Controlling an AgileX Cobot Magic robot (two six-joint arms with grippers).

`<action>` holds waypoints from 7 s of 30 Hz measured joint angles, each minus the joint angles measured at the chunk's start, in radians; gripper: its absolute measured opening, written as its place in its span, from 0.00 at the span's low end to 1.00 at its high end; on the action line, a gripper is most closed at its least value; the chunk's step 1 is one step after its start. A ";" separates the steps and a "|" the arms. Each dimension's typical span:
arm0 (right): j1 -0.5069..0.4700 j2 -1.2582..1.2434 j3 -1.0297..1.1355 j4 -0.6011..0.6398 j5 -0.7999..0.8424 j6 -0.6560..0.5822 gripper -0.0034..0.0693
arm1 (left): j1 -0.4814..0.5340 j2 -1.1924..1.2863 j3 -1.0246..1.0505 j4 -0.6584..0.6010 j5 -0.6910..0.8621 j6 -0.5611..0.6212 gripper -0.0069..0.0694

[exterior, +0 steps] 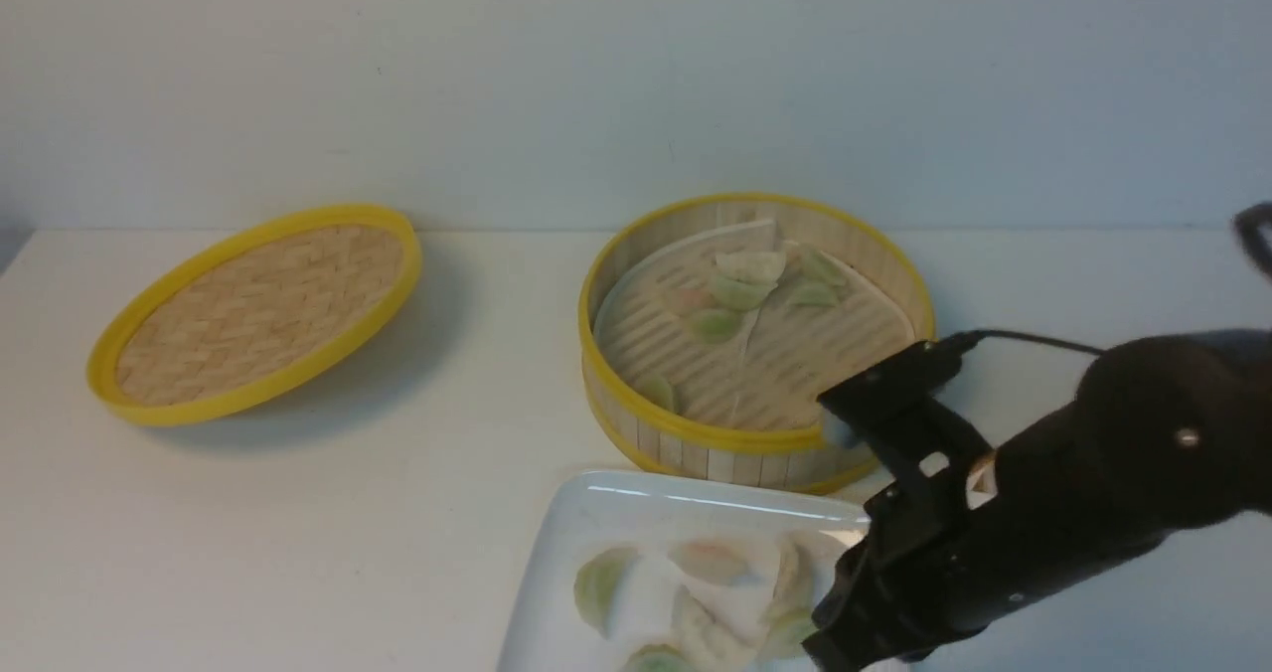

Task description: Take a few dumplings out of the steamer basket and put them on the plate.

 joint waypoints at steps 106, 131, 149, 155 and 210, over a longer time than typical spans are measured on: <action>0.000 -1.459 0.346 -0.767 -0.403 0.697 0.03 | -0.231 -0.069 0.500 -0.263 -0.783 0.222 0.08; 0.000 -1.460 0.346 -0.768 -0.403 0.697 0.03 | 0.446 -0.638 1.021 -0.415 -0.895 0.536 0.08; 0.000 -1.460 0.346 -0.768 -0.403 0.702 0.03 | 0.572 -0.708 1.127 -0.415 -0.741 0.536 0.08; 0.000 -1.460 0.346 -0.768 -0.403 0.702 0.03 | 0.572 -0.708 1.127 -0.415 -0.740 0.536 0.08; -0.495 -1.460 0.721 -0.270 -0.414 0.171 0.03 | 0.572 -0.708 1.127 -0.415 -0.736 0.536 0.08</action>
